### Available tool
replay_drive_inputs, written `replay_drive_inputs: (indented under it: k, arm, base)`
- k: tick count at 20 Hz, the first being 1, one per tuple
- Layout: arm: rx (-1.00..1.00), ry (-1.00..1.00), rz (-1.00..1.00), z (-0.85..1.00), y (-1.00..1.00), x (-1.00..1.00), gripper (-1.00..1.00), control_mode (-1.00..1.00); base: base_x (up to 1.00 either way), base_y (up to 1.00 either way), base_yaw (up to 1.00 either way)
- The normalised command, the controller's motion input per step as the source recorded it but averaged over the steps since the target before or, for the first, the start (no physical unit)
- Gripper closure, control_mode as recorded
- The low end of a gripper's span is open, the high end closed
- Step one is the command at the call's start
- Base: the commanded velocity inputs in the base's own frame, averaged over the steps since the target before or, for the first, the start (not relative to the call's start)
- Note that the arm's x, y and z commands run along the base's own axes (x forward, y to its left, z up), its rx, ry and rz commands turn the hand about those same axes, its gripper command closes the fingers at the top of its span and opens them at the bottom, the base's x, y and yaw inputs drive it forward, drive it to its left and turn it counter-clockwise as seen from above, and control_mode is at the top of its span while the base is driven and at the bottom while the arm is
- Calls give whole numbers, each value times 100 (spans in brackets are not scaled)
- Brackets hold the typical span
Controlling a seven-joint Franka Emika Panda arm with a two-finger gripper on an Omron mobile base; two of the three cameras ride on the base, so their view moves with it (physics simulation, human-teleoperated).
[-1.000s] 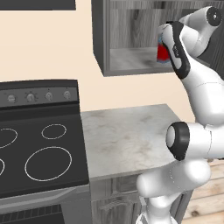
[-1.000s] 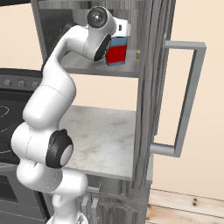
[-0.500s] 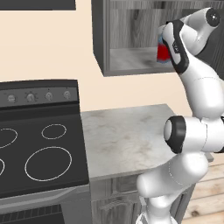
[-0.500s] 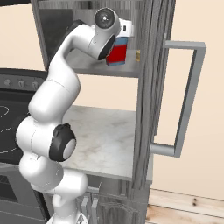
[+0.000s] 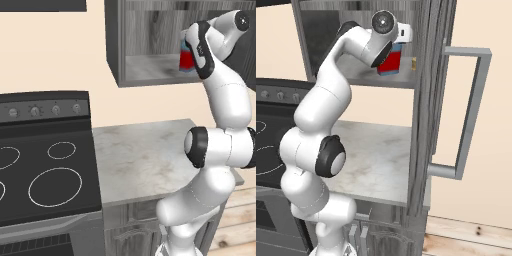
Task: Get the candle and the liquor from the cabinet and move them to the dining counter.
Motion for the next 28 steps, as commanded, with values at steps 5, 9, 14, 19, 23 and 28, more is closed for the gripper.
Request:
replay_drive_inputs:
  k: [5,9,14,19,23,28]
  arm:
    - [0,0,4,0,0,8,-100,-100]
    - [0,0,4,0,3,15,-100,-100]
    - [0,0,3,-5,7,11,-100,-100]
    - [0,0,2,-7,4,9,-100,-100]
    - [0,0,3,0,0,2,100,-100]
    - [0,0,2,0,-1,0,100,-100]
  base:
    - [0,0,0]
    - [0,0,0]
    - [0,0,0]
    - [0,0,0]
    - [0,0,0]
    - [0,0,0]
